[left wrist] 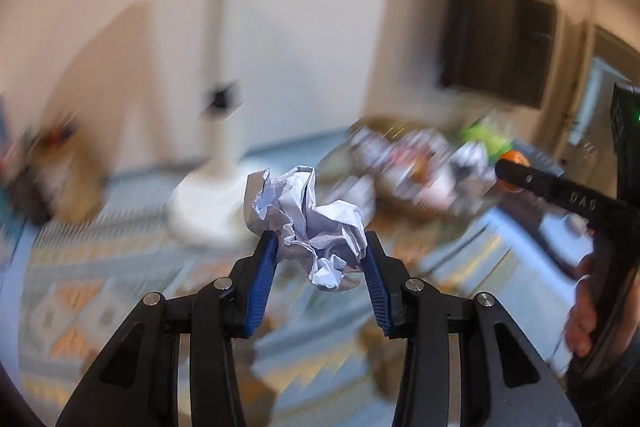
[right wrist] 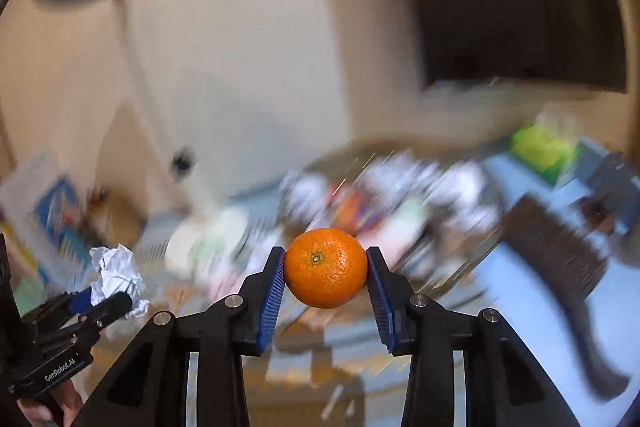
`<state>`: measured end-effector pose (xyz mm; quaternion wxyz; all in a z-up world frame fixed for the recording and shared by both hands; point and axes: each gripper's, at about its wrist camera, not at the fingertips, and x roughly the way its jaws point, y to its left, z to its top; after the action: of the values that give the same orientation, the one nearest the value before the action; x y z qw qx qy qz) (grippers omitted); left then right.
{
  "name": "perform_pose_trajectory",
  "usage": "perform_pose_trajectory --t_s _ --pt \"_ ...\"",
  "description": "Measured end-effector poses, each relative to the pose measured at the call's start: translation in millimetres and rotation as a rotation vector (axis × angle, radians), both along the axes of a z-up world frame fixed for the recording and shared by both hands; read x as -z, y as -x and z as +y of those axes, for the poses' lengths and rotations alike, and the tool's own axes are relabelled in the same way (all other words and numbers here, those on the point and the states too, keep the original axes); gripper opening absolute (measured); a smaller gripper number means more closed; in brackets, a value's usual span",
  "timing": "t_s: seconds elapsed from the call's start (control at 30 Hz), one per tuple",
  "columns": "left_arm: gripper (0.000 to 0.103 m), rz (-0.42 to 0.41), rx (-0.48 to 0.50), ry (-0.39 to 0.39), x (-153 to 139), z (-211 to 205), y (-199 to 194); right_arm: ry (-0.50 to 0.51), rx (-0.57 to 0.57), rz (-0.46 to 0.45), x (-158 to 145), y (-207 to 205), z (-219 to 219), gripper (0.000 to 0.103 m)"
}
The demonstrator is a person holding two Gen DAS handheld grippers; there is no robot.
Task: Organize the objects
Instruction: 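Carry the orange and paper ball over the glass bowl and release both, then move both grippers back toward the plush toys and paper by the lamp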
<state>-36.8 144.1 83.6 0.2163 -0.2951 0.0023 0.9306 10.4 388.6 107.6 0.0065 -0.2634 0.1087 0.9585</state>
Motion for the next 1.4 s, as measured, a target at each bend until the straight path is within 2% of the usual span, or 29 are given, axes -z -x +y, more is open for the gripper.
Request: perform_pose_trajectory --t_s 0.07,0.17,0.33,0.43,0.5,0.53,0.6,0.73,0.83,0.9,0.93,0.97,1.07,1.13,1.2,1.27,1.4 --pt "0.039 0.02 0.048 -0.018 -13 29 25 0.008 0.044 0.011 -7 12 16 0.039" --pt "0.039 -0.007 0.117 -0.053 -19 71 73 0.008 0.073 -0.009 0 33 27 0.039" --pt "0.04 -0.038 0.2 -0.033 -9 124 127 -0.005 0.076 -0.07 22 59 30 0.039" --pt "0.048 -0.057 0.204 -0.041 -3 144 155 -0.004 0.121 -0.096 28 72 39 0.04" --pt "0.078 -0.111 0.24 -0.07 -2 151 169 0.052 0.13 -0.1 32 76 53 0.048" --pt "0.092 -0.134 0.237 -0.088 0 149 176 0.074 0.137 -0.103 32 76 59 0.06" --pt "0.092 -0.15 0.211 -0.124 0 138 179 0.072 0.165 -0.082 29 70 67 0.064" --pt "0.092 -0.173 0.191 -0.176 -4 93 161 0.058 0.174 -0.052 18 51 66 0.064" --pt "0.092 -0.166 0.139 -0.19 -8 51 134 0.077 0.131 -0.027 12 34 53 0.067" --pt "0.092 -0.096 0.014 -0.127 -20 22 108 0.113 0.079 -0.008 8 22 38 0.079" --pt "0.092 -0.056 -0.05 -0.084 -29 8 96 0.125 0.059 0.0 7 16 30 0.091" --pt "0.092 -0.028 -0.104 -0.048 -41 -8 83 0.134 0.03 0.009 7 11 20 0.096" --pt "0.094 0.021 -0.165 -0.003 -69 -52 45 0.129 -0.062 0.008 13 -2 -15 0.097" --pt "0.103 0.04 -0.188 0.005 -74 -73 18 0.1 -0.093 -0.031 28 -2 -37 0.1" --pt "0.102 0.039 -0.234 0.015 -61 -90 -9 0.103 -0.099 -0.064 46 2 -49 0.1" --pt "0.102 0.017 -0.276 0.02 -34 -106 -29 0.111 -0.109 -0.112 66 8 -59 0.1" --pt "0.102 -0.09 -0.376 0.001 41 -116 -37 0.112 -0.136 -0.188 95 17 -71 0.1"
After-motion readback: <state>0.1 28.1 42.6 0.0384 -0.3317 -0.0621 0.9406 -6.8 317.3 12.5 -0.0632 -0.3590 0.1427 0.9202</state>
